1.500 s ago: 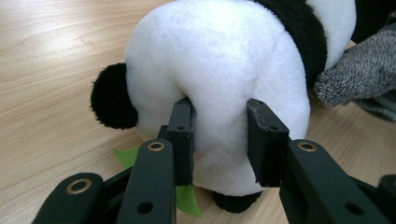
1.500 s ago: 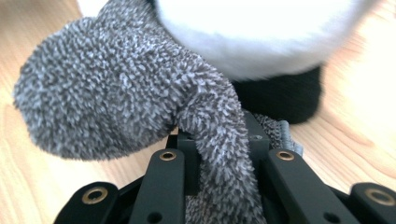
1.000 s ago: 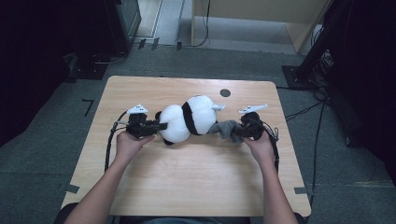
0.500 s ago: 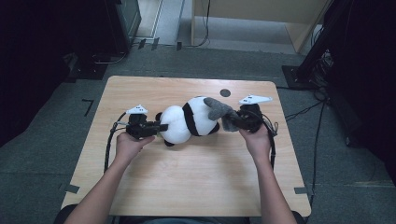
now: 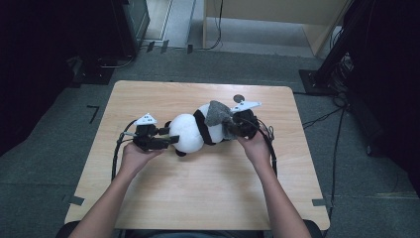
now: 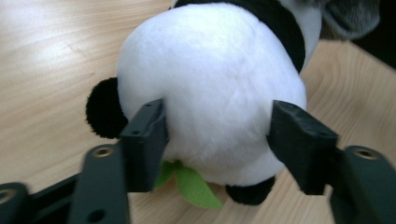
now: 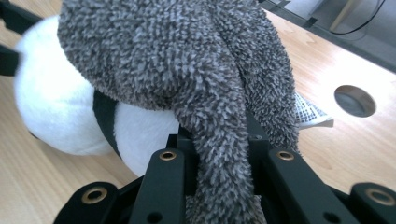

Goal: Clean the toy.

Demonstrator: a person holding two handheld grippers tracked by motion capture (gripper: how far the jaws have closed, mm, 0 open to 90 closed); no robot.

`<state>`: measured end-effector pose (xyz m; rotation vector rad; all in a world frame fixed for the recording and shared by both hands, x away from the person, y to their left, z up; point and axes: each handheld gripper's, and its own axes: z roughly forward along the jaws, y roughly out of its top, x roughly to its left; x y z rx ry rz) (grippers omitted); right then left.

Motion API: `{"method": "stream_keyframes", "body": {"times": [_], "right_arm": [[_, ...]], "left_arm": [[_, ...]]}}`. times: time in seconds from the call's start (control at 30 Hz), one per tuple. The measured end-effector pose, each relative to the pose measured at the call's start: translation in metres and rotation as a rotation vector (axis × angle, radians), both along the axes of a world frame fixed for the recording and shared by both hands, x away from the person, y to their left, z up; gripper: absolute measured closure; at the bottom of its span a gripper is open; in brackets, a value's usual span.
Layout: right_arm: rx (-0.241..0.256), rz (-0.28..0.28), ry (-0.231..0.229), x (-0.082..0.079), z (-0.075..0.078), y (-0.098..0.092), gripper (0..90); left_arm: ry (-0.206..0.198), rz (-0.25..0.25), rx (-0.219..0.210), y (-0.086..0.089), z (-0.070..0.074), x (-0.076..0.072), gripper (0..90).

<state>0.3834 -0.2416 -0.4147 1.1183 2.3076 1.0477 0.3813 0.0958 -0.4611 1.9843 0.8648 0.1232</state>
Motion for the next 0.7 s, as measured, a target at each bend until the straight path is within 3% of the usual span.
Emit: {"method": "stream_keyframes", "body": {"times": [0.1, 0.27, 0.43, 0.53, 0.63, 0.7], "right_arm": [[0.028, 0.008, 0.012, 0.003, -0.001, -0.005, 76.3], [0.070, 0.020, 0.029, 0.007, -0.004, -0.010, 76.2], [0.106, 0.029, 0.045, 0.010, -0.006, -0.014, 76.2], [0.122, 0.035, 0.048, 0.011, -0.007, -0.015, 76.2], [0.143, 0.046, 0.053, 0.013, -0.009, -0.017, 76.2], [0.158, 0.047, 0.059, 0.015, -0.010, -0.019, 76.2]], "left_arm": [[0.001, -0.020, 0.000, 0.003, 0.003, 0.005, 30.9], [0.006, -0.059, -0.041, 0.010, 0.015, 0.016, 30.9], [-0.027, -0.103, -0.019, 0.013, 0.027, 0.030, 30.6], [-0.011, -0.110, -0.028, 0.015, 0.024, 0.041, 28.8], [-0.036, -0.106, -0.040, 0.018, 0.017, 0.047, 29.0], [-0.025, -0.098, -0.053, 0.019, 0.011, 0.052, 29.1]]}}
